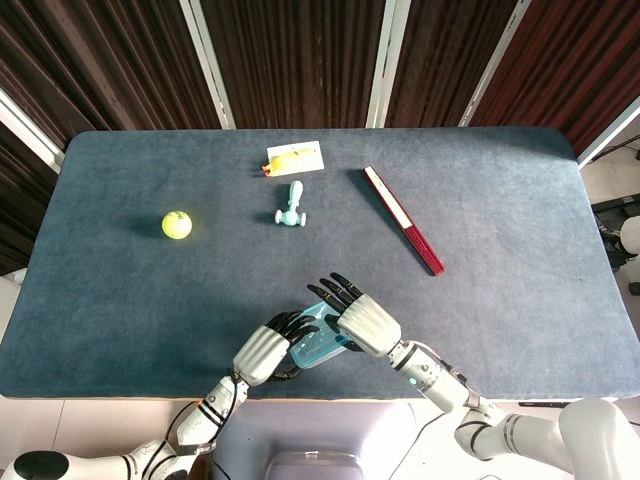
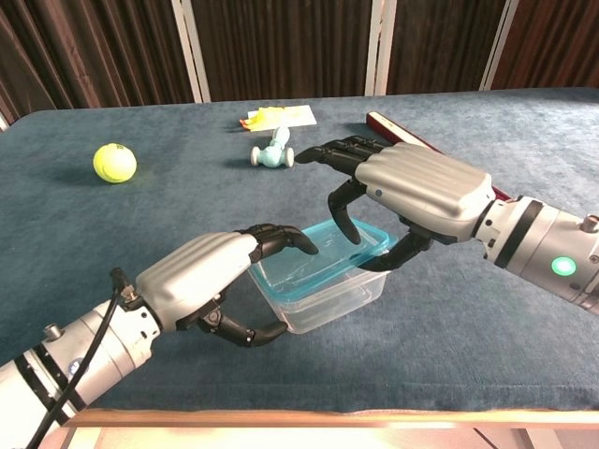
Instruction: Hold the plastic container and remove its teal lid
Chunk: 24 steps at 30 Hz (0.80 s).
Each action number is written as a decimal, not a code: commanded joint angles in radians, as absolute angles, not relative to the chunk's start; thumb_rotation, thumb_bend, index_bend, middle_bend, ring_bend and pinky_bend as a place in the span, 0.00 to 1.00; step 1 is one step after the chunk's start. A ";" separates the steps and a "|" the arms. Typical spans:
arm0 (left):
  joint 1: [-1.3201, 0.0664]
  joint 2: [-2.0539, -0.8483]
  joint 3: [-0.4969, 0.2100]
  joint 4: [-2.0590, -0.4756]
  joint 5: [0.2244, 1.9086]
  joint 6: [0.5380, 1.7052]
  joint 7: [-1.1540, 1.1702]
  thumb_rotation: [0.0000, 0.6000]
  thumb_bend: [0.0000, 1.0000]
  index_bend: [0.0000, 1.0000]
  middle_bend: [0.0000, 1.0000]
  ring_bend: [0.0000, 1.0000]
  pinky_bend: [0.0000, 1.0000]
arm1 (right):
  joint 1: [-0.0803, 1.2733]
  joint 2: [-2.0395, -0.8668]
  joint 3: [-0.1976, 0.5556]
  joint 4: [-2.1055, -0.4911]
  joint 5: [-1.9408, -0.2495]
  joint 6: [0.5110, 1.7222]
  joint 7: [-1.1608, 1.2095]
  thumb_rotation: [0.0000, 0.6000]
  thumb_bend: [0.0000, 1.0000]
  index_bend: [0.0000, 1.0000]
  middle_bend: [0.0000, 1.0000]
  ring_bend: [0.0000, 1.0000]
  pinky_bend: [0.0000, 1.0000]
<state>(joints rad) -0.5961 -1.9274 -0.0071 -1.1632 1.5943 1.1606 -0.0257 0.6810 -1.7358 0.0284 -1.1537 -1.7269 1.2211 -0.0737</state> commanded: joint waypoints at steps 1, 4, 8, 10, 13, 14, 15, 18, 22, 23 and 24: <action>-0.596 -1.928 -0.008 -1.160 1.597 1.167 -0.030 1.00 0.41 0.21 0.47 0.39 0.46 | 0.682 -1.733 0.027 -1.155 -1.727 1.222 -0.074 1.00 0.71 0.78 0.17 0.00 0.00; -0.594 -1.928 -0.008 -1.156 1.606 1.180 -0.037 1.00 0.41 0.21 0.47 0.38 0.46 | 0.682 -1.729 0.025 -1.158 -1.728 1.222 -0.080 1.00 0.76 0.78 0.18 0.00 0.00; -0.591 -1.926 -0.003 -1.153 1.615 1.193 -0.044 1.00 0.40 0.20 0.47 0.38 0.46 | 0.683 -1.727 0.023 -1.160 -1.726 1.217 -0.100 1.00 0.84 0.78 0.18 0.00 0.00; -0.590 -1.925 -0.001 -1.152 1.617 1.196 -0.044 1.00 0.40 0.20 0.47 0.38 0.46 | 0.684 -1.728 0.024 -1.161 -1.725 1.217 -0.110 1.00 0.87 0.78 0.18 0.00 0.00; -0.588 -1.923 0.000 -1.151 1.619 1.201 -0.044 1.00 0.41 0.19 0.47 0.38 0.46 | 0.685 -1.731 0.027 -1.161 -1.724 1.218 -0.122 1.00 0.89 0.78 0.18 0.00 0.00; -0.587 -1.923 0.000 -1.150 1.620 1.203 -0.045 1.00 0.41 0.19 0.47 0.38 0.46 | 0.686 -1.731 0.027 -1.162 -1.724 1.219 -0.127 1.00 0.90 0.78 0.18 0.00 0.00; -0.587 -1.922 0.001 -1.149 1.621 1.204 -0.046 1.00 0.40 0.19 0.47 0.38 0.46 | 0.686 -1.732 0.028 -1.163 -1.724 1.219 -0.128 1.00 0.90 0.78 0.18 0.00 0.00; -0.585 -1.919 0.002 -1.149 1.621 1.206 -0.050 1.00 0.40 0.19 0.47 0.38 0.46 | 0.687 -1.732 0.027 -1.167 -1.724 1.218 -0.132 1.00 0.91 0.78 0.18 0.00 0.00; -0.585 -1.914 0.001 -1.150 1.624 1.211 -0.052 1.00 0.40 0.19 0.46 0.37 0.44 | 0.686 -1.731 0.029 -1.168 -1.725 1.229 -0.130 1.00 0.91 0.78 0.18 0.00 0.00; -0.585 -1.913 0.001 -1.150 1.627 1.215 -0.057 1.00 0.40 0.19 0.46 0.36 0.43 | 0.685 -1.729 0.031 -1.169 -1.725 1.235 -0.130 1.00 0.91 0.78 0.18 0.00 0.00; -0.586 -1.911 0.001 -1.149 1.630 1.218 -0.063 1.00 0.40 0.19 0.44 0.34 0.40 | 0.683 -1.727 0.033 -1.171 -1.726 1.242 -0.128 1.00 0.91 0.78 0.18 0.00 0.00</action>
